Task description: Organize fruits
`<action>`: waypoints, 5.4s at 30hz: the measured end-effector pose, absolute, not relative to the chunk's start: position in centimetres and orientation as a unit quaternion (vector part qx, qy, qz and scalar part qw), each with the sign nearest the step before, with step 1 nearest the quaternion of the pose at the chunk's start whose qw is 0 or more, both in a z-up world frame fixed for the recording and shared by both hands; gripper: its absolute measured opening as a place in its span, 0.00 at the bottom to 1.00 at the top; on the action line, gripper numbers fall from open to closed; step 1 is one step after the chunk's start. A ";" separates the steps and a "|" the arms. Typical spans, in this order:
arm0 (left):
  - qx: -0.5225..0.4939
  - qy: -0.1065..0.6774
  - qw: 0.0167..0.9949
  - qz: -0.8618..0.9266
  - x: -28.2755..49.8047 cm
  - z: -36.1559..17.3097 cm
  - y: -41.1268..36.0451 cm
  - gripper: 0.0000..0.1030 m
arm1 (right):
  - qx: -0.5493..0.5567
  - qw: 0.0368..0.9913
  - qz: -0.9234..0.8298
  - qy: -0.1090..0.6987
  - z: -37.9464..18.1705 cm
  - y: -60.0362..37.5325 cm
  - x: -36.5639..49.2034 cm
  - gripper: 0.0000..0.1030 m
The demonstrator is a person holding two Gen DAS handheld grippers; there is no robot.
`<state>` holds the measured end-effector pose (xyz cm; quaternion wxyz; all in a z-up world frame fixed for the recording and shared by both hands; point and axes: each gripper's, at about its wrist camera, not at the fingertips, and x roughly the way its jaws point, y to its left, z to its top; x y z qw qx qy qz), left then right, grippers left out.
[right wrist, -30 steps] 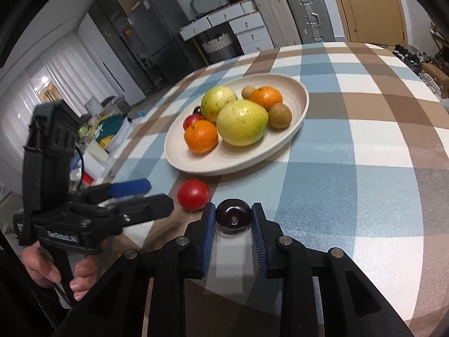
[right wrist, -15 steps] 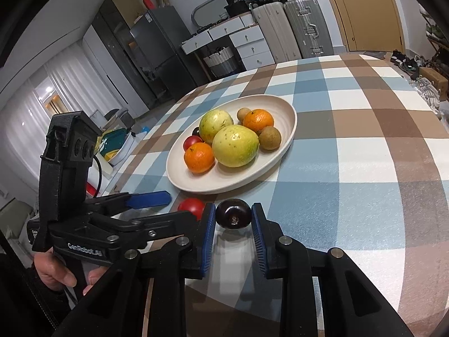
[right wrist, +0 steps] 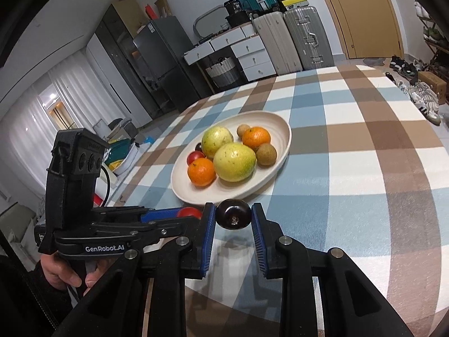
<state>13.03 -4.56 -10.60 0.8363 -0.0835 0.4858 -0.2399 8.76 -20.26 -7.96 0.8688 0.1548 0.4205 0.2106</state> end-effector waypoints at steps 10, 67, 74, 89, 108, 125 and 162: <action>-0.103 0.452 0.854 -0.237 15.1 -6.8 -1.9 0.27 | 0.152 0.878 0.220 0.396 -5.6 -20.1 10.4 0.25; -0.101 0.472 0.849 -0.214 32.4 -7.9 -1.7 0.27 | 0.136 0.856 0.217 0.448 -9.0 -17.0 27.1 0.26; -0.094 0.469 0.852 -0.211 31.6 -6.9 -1.8 0.27 | 0.148 0.861 0.208 0.440 -8.5 -17.9 26.6 0.32; -0.086 0.436 0.872 -0.206 25.8 -2.3 -1.3 0.28 | 0.144 0.886 0.201 0.393 -4.1 -18.1 22.3 0.40; -0.073 0.335 0.931 -0.124 15.4 0.5 1.7 0.82 | 0.134 0.927 0.186 0.298 -0.6 -17.9 14.1 0.79; -0.036 0.204 0.975 -0.073 7.8 0.0 2.2 0.99 | 0.055 0.974 0.130 0.176 -0.9 -16.7 7.3 0.99; -0.002 0.163 0.987 -0.007 7.7 -6.5 3.6 0.99 | -0.010 0.973 0.080 0.214 -5.1 -15.6 7.1 1.00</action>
